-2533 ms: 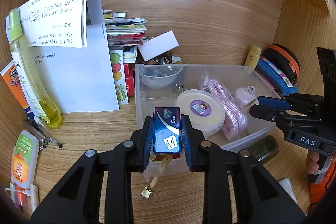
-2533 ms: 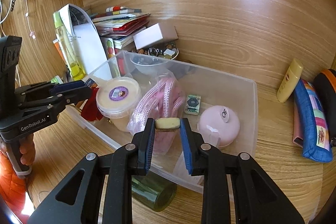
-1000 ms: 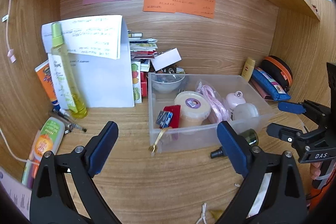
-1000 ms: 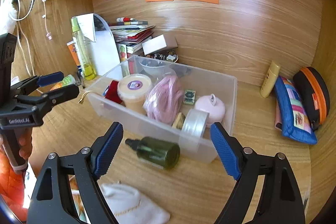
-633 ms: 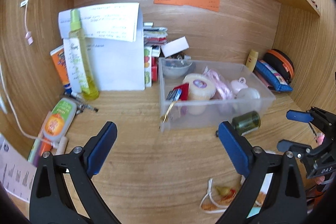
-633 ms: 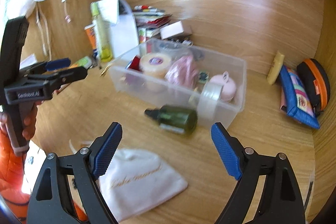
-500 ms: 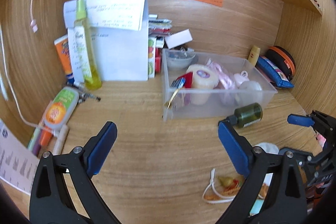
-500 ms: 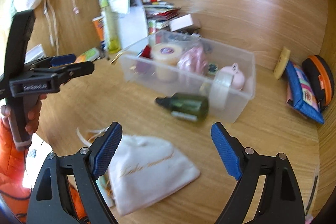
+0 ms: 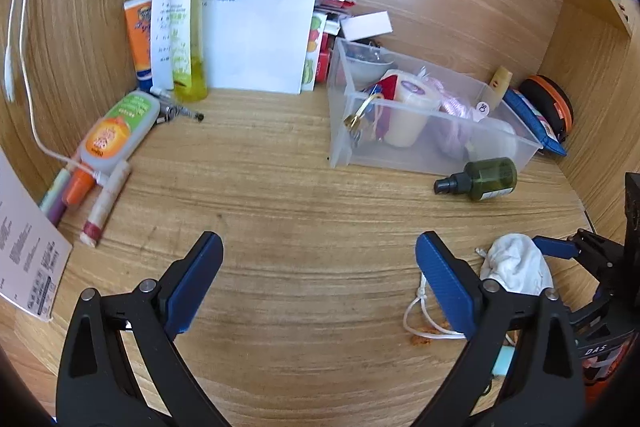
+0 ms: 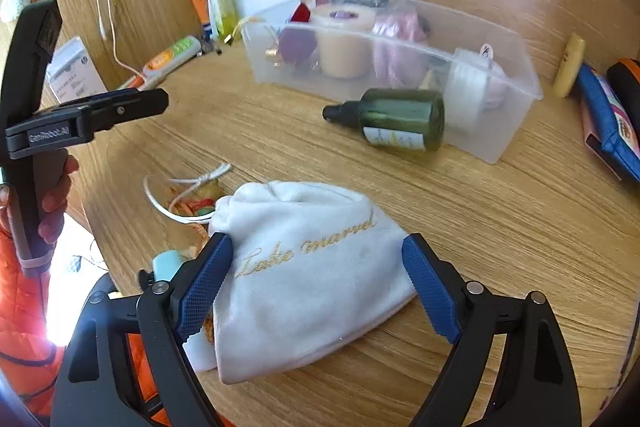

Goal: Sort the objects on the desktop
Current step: 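Move both tools toward the white drawstring pouch and gourd ornament, then grasp the white drawstring pouch with the right tool while the left tool grasps the gourd ornament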

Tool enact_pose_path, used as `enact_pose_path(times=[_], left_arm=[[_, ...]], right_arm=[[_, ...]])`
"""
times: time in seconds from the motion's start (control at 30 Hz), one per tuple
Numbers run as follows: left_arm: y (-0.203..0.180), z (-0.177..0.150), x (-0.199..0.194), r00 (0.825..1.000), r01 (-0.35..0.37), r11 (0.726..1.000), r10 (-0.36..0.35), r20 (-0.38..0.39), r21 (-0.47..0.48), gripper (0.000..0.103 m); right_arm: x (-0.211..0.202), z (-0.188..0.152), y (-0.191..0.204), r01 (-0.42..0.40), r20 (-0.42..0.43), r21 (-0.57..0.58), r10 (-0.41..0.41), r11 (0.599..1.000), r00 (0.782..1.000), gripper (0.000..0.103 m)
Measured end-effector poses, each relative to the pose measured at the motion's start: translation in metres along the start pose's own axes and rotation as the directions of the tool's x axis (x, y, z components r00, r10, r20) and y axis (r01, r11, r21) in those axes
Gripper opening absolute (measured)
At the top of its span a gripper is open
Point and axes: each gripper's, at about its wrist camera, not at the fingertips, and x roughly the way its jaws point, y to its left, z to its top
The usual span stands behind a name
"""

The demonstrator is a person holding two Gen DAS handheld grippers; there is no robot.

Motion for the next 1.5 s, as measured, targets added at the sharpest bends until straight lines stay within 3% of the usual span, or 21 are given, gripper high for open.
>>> enact_pose_path(times=[0.07, 0.3, 0.77, 0.97, 1.17, 1.5], left_arm=[[0.002, -0.002, 0.000, 1.000, 0.005, 1.000, -0.005, -0.001, -0.009, 0.098], [0.002, -0.008, 0.006, 1.000, 0.015, 1.000, -0.015, -0.024, -0.008, 0.098], [-0.004, -0.013, 0.007, 0.999, 0.006, 1.000, -0.006, -0.032, 0.016, 0.098], [-0.006, -0.010, 0.003, 1.000, 0.008, 1.000, -0.007, -0.026, 0.011, 0.098], [-0.020, -0.010, 0.002, 0.999, 0.017, 0.998, -0.015, -0.035, 0.055, 0.098], [-0.067, -0.011, 0.020, 0.987, 0.124, 0.974, -0.102, -0.124, 0.187, 0.098]], right_arm=[[0.004, 0.000, 0.003, 0.005, -0.001, -0.018, -0.005, 1.000, 1.000, 0.093], [0.014, 0.002, 0.011, 0.035, -0.022, -0.077, -0.037, 0.996, 0.999, 0.095], [0.007, -0.002, 0.009, 0.078, 0.001, -0.077, -0.078, 0.994, 0.997, 0.078], [-0.006, 0.006, -0.015, 0.087, 0.054, 0.025, -0.089, 0.996, 0.995, 0.061], [-0.011, 0.008, -0.043, 0.096, 0.081, 0.130, -0.107, 0.987, 0.991, 0.059], [-0.021, 0.008, -0.071, 0.034, 0.146, 0.247, -0.072, 0.968, 0.987, 0.057]])
